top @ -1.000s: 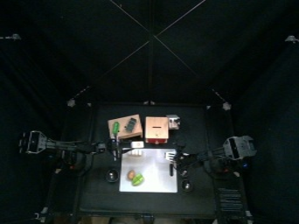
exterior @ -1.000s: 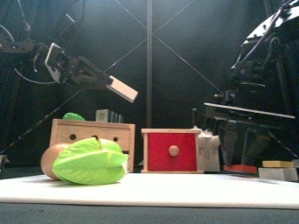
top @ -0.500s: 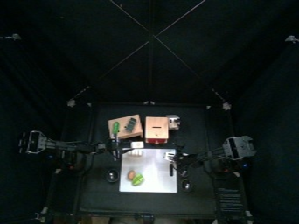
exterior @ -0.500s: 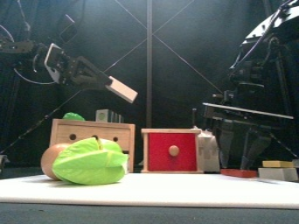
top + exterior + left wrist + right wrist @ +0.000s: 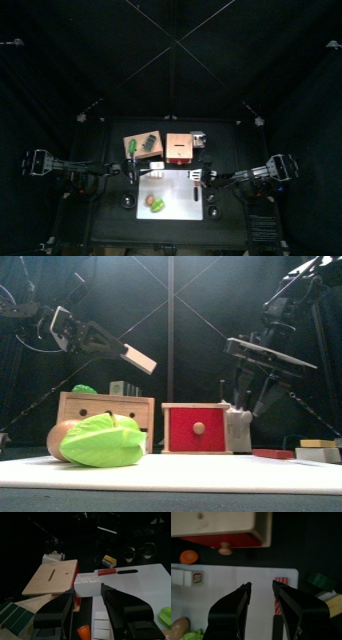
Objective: Place salmon on top right of cutting board
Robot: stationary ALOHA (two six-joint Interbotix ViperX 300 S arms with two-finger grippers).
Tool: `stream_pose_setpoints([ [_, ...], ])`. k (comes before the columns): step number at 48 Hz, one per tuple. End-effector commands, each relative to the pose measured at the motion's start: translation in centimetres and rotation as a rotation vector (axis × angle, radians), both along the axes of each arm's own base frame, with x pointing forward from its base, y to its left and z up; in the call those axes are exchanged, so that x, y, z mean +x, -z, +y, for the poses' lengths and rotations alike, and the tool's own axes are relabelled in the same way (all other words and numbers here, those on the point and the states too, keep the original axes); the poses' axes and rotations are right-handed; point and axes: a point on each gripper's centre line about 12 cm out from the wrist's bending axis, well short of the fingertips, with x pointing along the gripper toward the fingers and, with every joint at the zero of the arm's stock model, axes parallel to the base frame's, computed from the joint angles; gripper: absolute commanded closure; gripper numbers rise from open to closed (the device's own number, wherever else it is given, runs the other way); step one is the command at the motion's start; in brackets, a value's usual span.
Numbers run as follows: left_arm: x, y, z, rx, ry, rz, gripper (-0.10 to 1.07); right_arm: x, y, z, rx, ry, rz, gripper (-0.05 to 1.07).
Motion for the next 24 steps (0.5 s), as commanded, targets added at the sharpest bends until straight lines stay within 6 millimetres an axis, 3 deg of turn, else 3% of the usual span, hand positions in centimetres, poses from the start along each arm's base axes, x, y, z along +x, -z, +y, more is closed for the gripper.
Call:
stream_pose_setpoints([
  [1,0.2,-0.5,0.0,0.004,0.002,-0.02,0.39,1.4,-2.6,0.3,-0.062,-0.115,-0.076,0.25],
  [15,0.6,-0.8,-0.3,0.005,0.013,-0.026,0.39,3.9,-6.1,1.7,-0.345,-0.455,-0.094,0.25],
  [24,1.4,-0.8,-0.6,0.005,0.028,-0.021,0.39,4.5,-7.3,2.3,-0.413,-0.52,-0.092,0.25],
])
